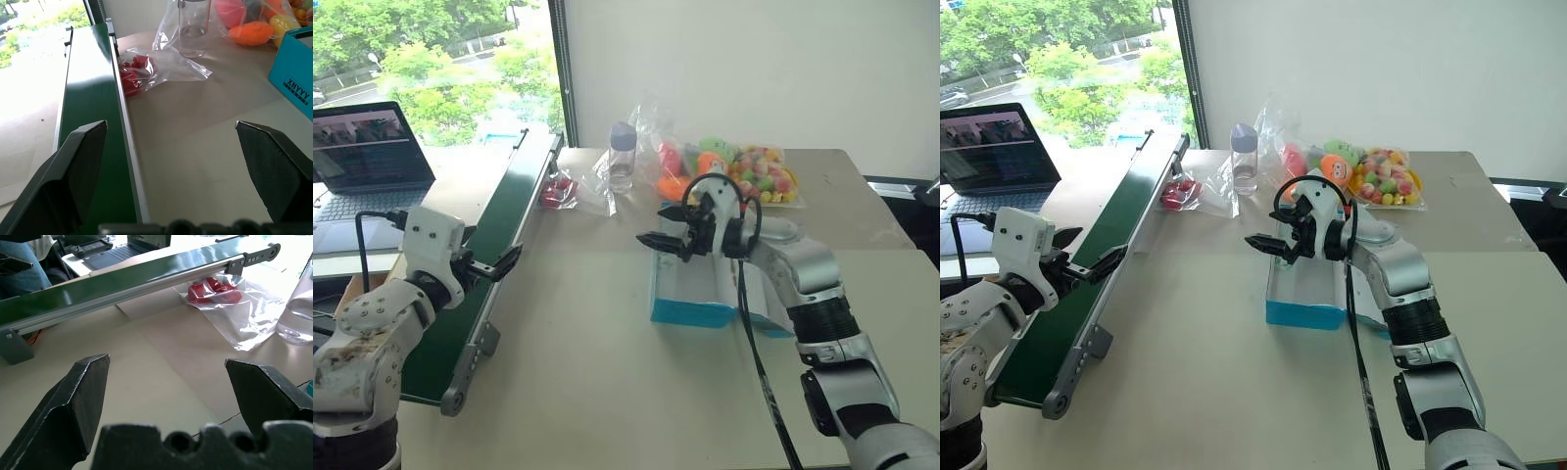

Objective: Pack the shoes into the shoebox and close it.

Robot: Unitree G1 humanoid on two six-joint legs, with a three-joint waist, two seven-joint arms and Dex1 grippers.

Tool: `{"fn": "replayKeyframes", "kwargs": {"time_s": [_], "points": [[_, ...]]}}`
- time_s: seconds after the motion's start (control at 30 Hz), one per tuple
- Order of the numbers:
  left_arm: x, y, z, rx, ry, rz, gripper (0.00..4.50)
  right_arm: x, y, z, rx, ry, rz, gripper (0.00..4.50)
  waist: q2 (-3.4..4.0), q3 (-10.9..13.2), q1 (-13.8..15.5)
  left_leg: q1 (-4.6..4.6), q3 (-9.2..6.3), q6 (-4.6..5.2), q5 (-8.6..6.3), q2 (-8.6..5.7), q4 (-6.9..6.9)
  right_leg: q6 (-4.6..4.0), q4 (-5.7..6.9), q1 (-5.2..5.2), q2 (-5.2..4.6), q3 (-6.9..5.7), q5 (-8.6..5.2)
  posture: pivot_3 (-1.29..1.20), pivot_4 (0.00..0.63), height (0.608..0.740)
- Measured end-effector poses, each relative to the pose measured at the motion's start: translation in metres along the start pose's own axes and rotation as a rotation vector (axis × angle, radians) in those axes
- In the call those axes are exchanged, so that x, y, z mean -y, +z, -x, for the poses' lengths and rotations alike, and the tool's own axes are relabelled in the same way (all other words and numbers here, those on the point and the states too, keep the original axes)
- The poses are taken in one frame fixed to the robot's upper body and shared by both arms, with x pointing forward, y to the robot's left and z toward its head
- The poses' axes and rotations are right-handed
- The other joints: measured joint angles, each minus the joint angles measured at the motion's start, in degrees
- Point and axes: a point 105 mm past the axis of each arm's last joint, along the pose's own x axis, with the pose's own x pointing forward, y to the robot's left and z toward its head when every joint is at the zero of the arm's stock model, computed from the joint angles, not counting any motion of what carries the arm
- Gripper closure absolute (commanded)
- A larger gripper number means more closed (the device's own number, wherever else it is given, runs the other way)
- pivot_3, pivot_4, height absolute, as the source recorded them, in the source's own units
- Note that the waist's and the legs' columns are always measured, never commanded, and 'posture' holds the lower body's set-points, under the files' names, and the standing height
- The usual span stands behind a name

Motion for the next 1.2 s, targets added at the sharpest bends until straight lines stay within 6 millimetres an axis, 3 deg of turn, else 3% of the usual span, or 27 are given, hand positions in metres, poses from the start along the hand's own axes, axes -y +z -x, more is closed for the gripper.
{"fn": "replayKeyframes", "kwargs": {"time_s": [0.27,0.47,0.7,0.97,1.2], "points": [[-0.019,0.004,-0.021,0.041,0.108,0.01,0.0,0.011,0.001,0.006,0.011,-0.06,0.002,0.03,-0.01,0.0,0.37,0.0,0.01,-0.03,0.01,-0.03,0.01,0.08,-0.02,0.03,-0.02,0.0,0.03,0.0,0.15,0.74],[-0.053,-0.005,-0.027,-0.001,0.322,0.005,0.0,0.016,-0.001,0.007,-0.002,-0.097,0.012,0.03,-0.02,0.01,0.17,0.0,0.02,-0.03,0.02,0.0,-0.05,0.01,-0.01,-0.01,0.02,-0.01,0.33,0.0,0.15,0.74],[-0.035,-0.008,-0.037,-0.002,0.26,-0.007,0.0,0.02,0.0,0.008,0.009,-0.124,0.003,0.03,-0.02,0.01,0.14,-0.02,0.01,-0.04,0.01,-0.02,-0.06,0.0,-0.03,-0.03,-0.03,-0.02,0.34,0.0,0.15,0.74],[-0.021,-0.008,-0.044,0.036,0.225,0.066,0.0,0.016,0.015,0.013,0.071,-0.122,0.016,0.03,-0.02,0.01,0.11,-0.02,0.01,-0.03,0.02,-0.01,-0.06,0.01,-0.02,-0.03,-0.02,-0.02,0.34,0.0,0.15,0.74],[-0.014,0.0,-0.048,0.1,0.193,0.146,0.0,0.012,0.008,0.019,0.072,-0.125,-0.022,0.03,-0.03,0.01,0.23,-0.03,0.01,-0.02,0.02,-0.02,-0.05,0.01,-0.03,-0.01,-0.01,-0.02,0.34,0.0,0.15,0.74]]}}
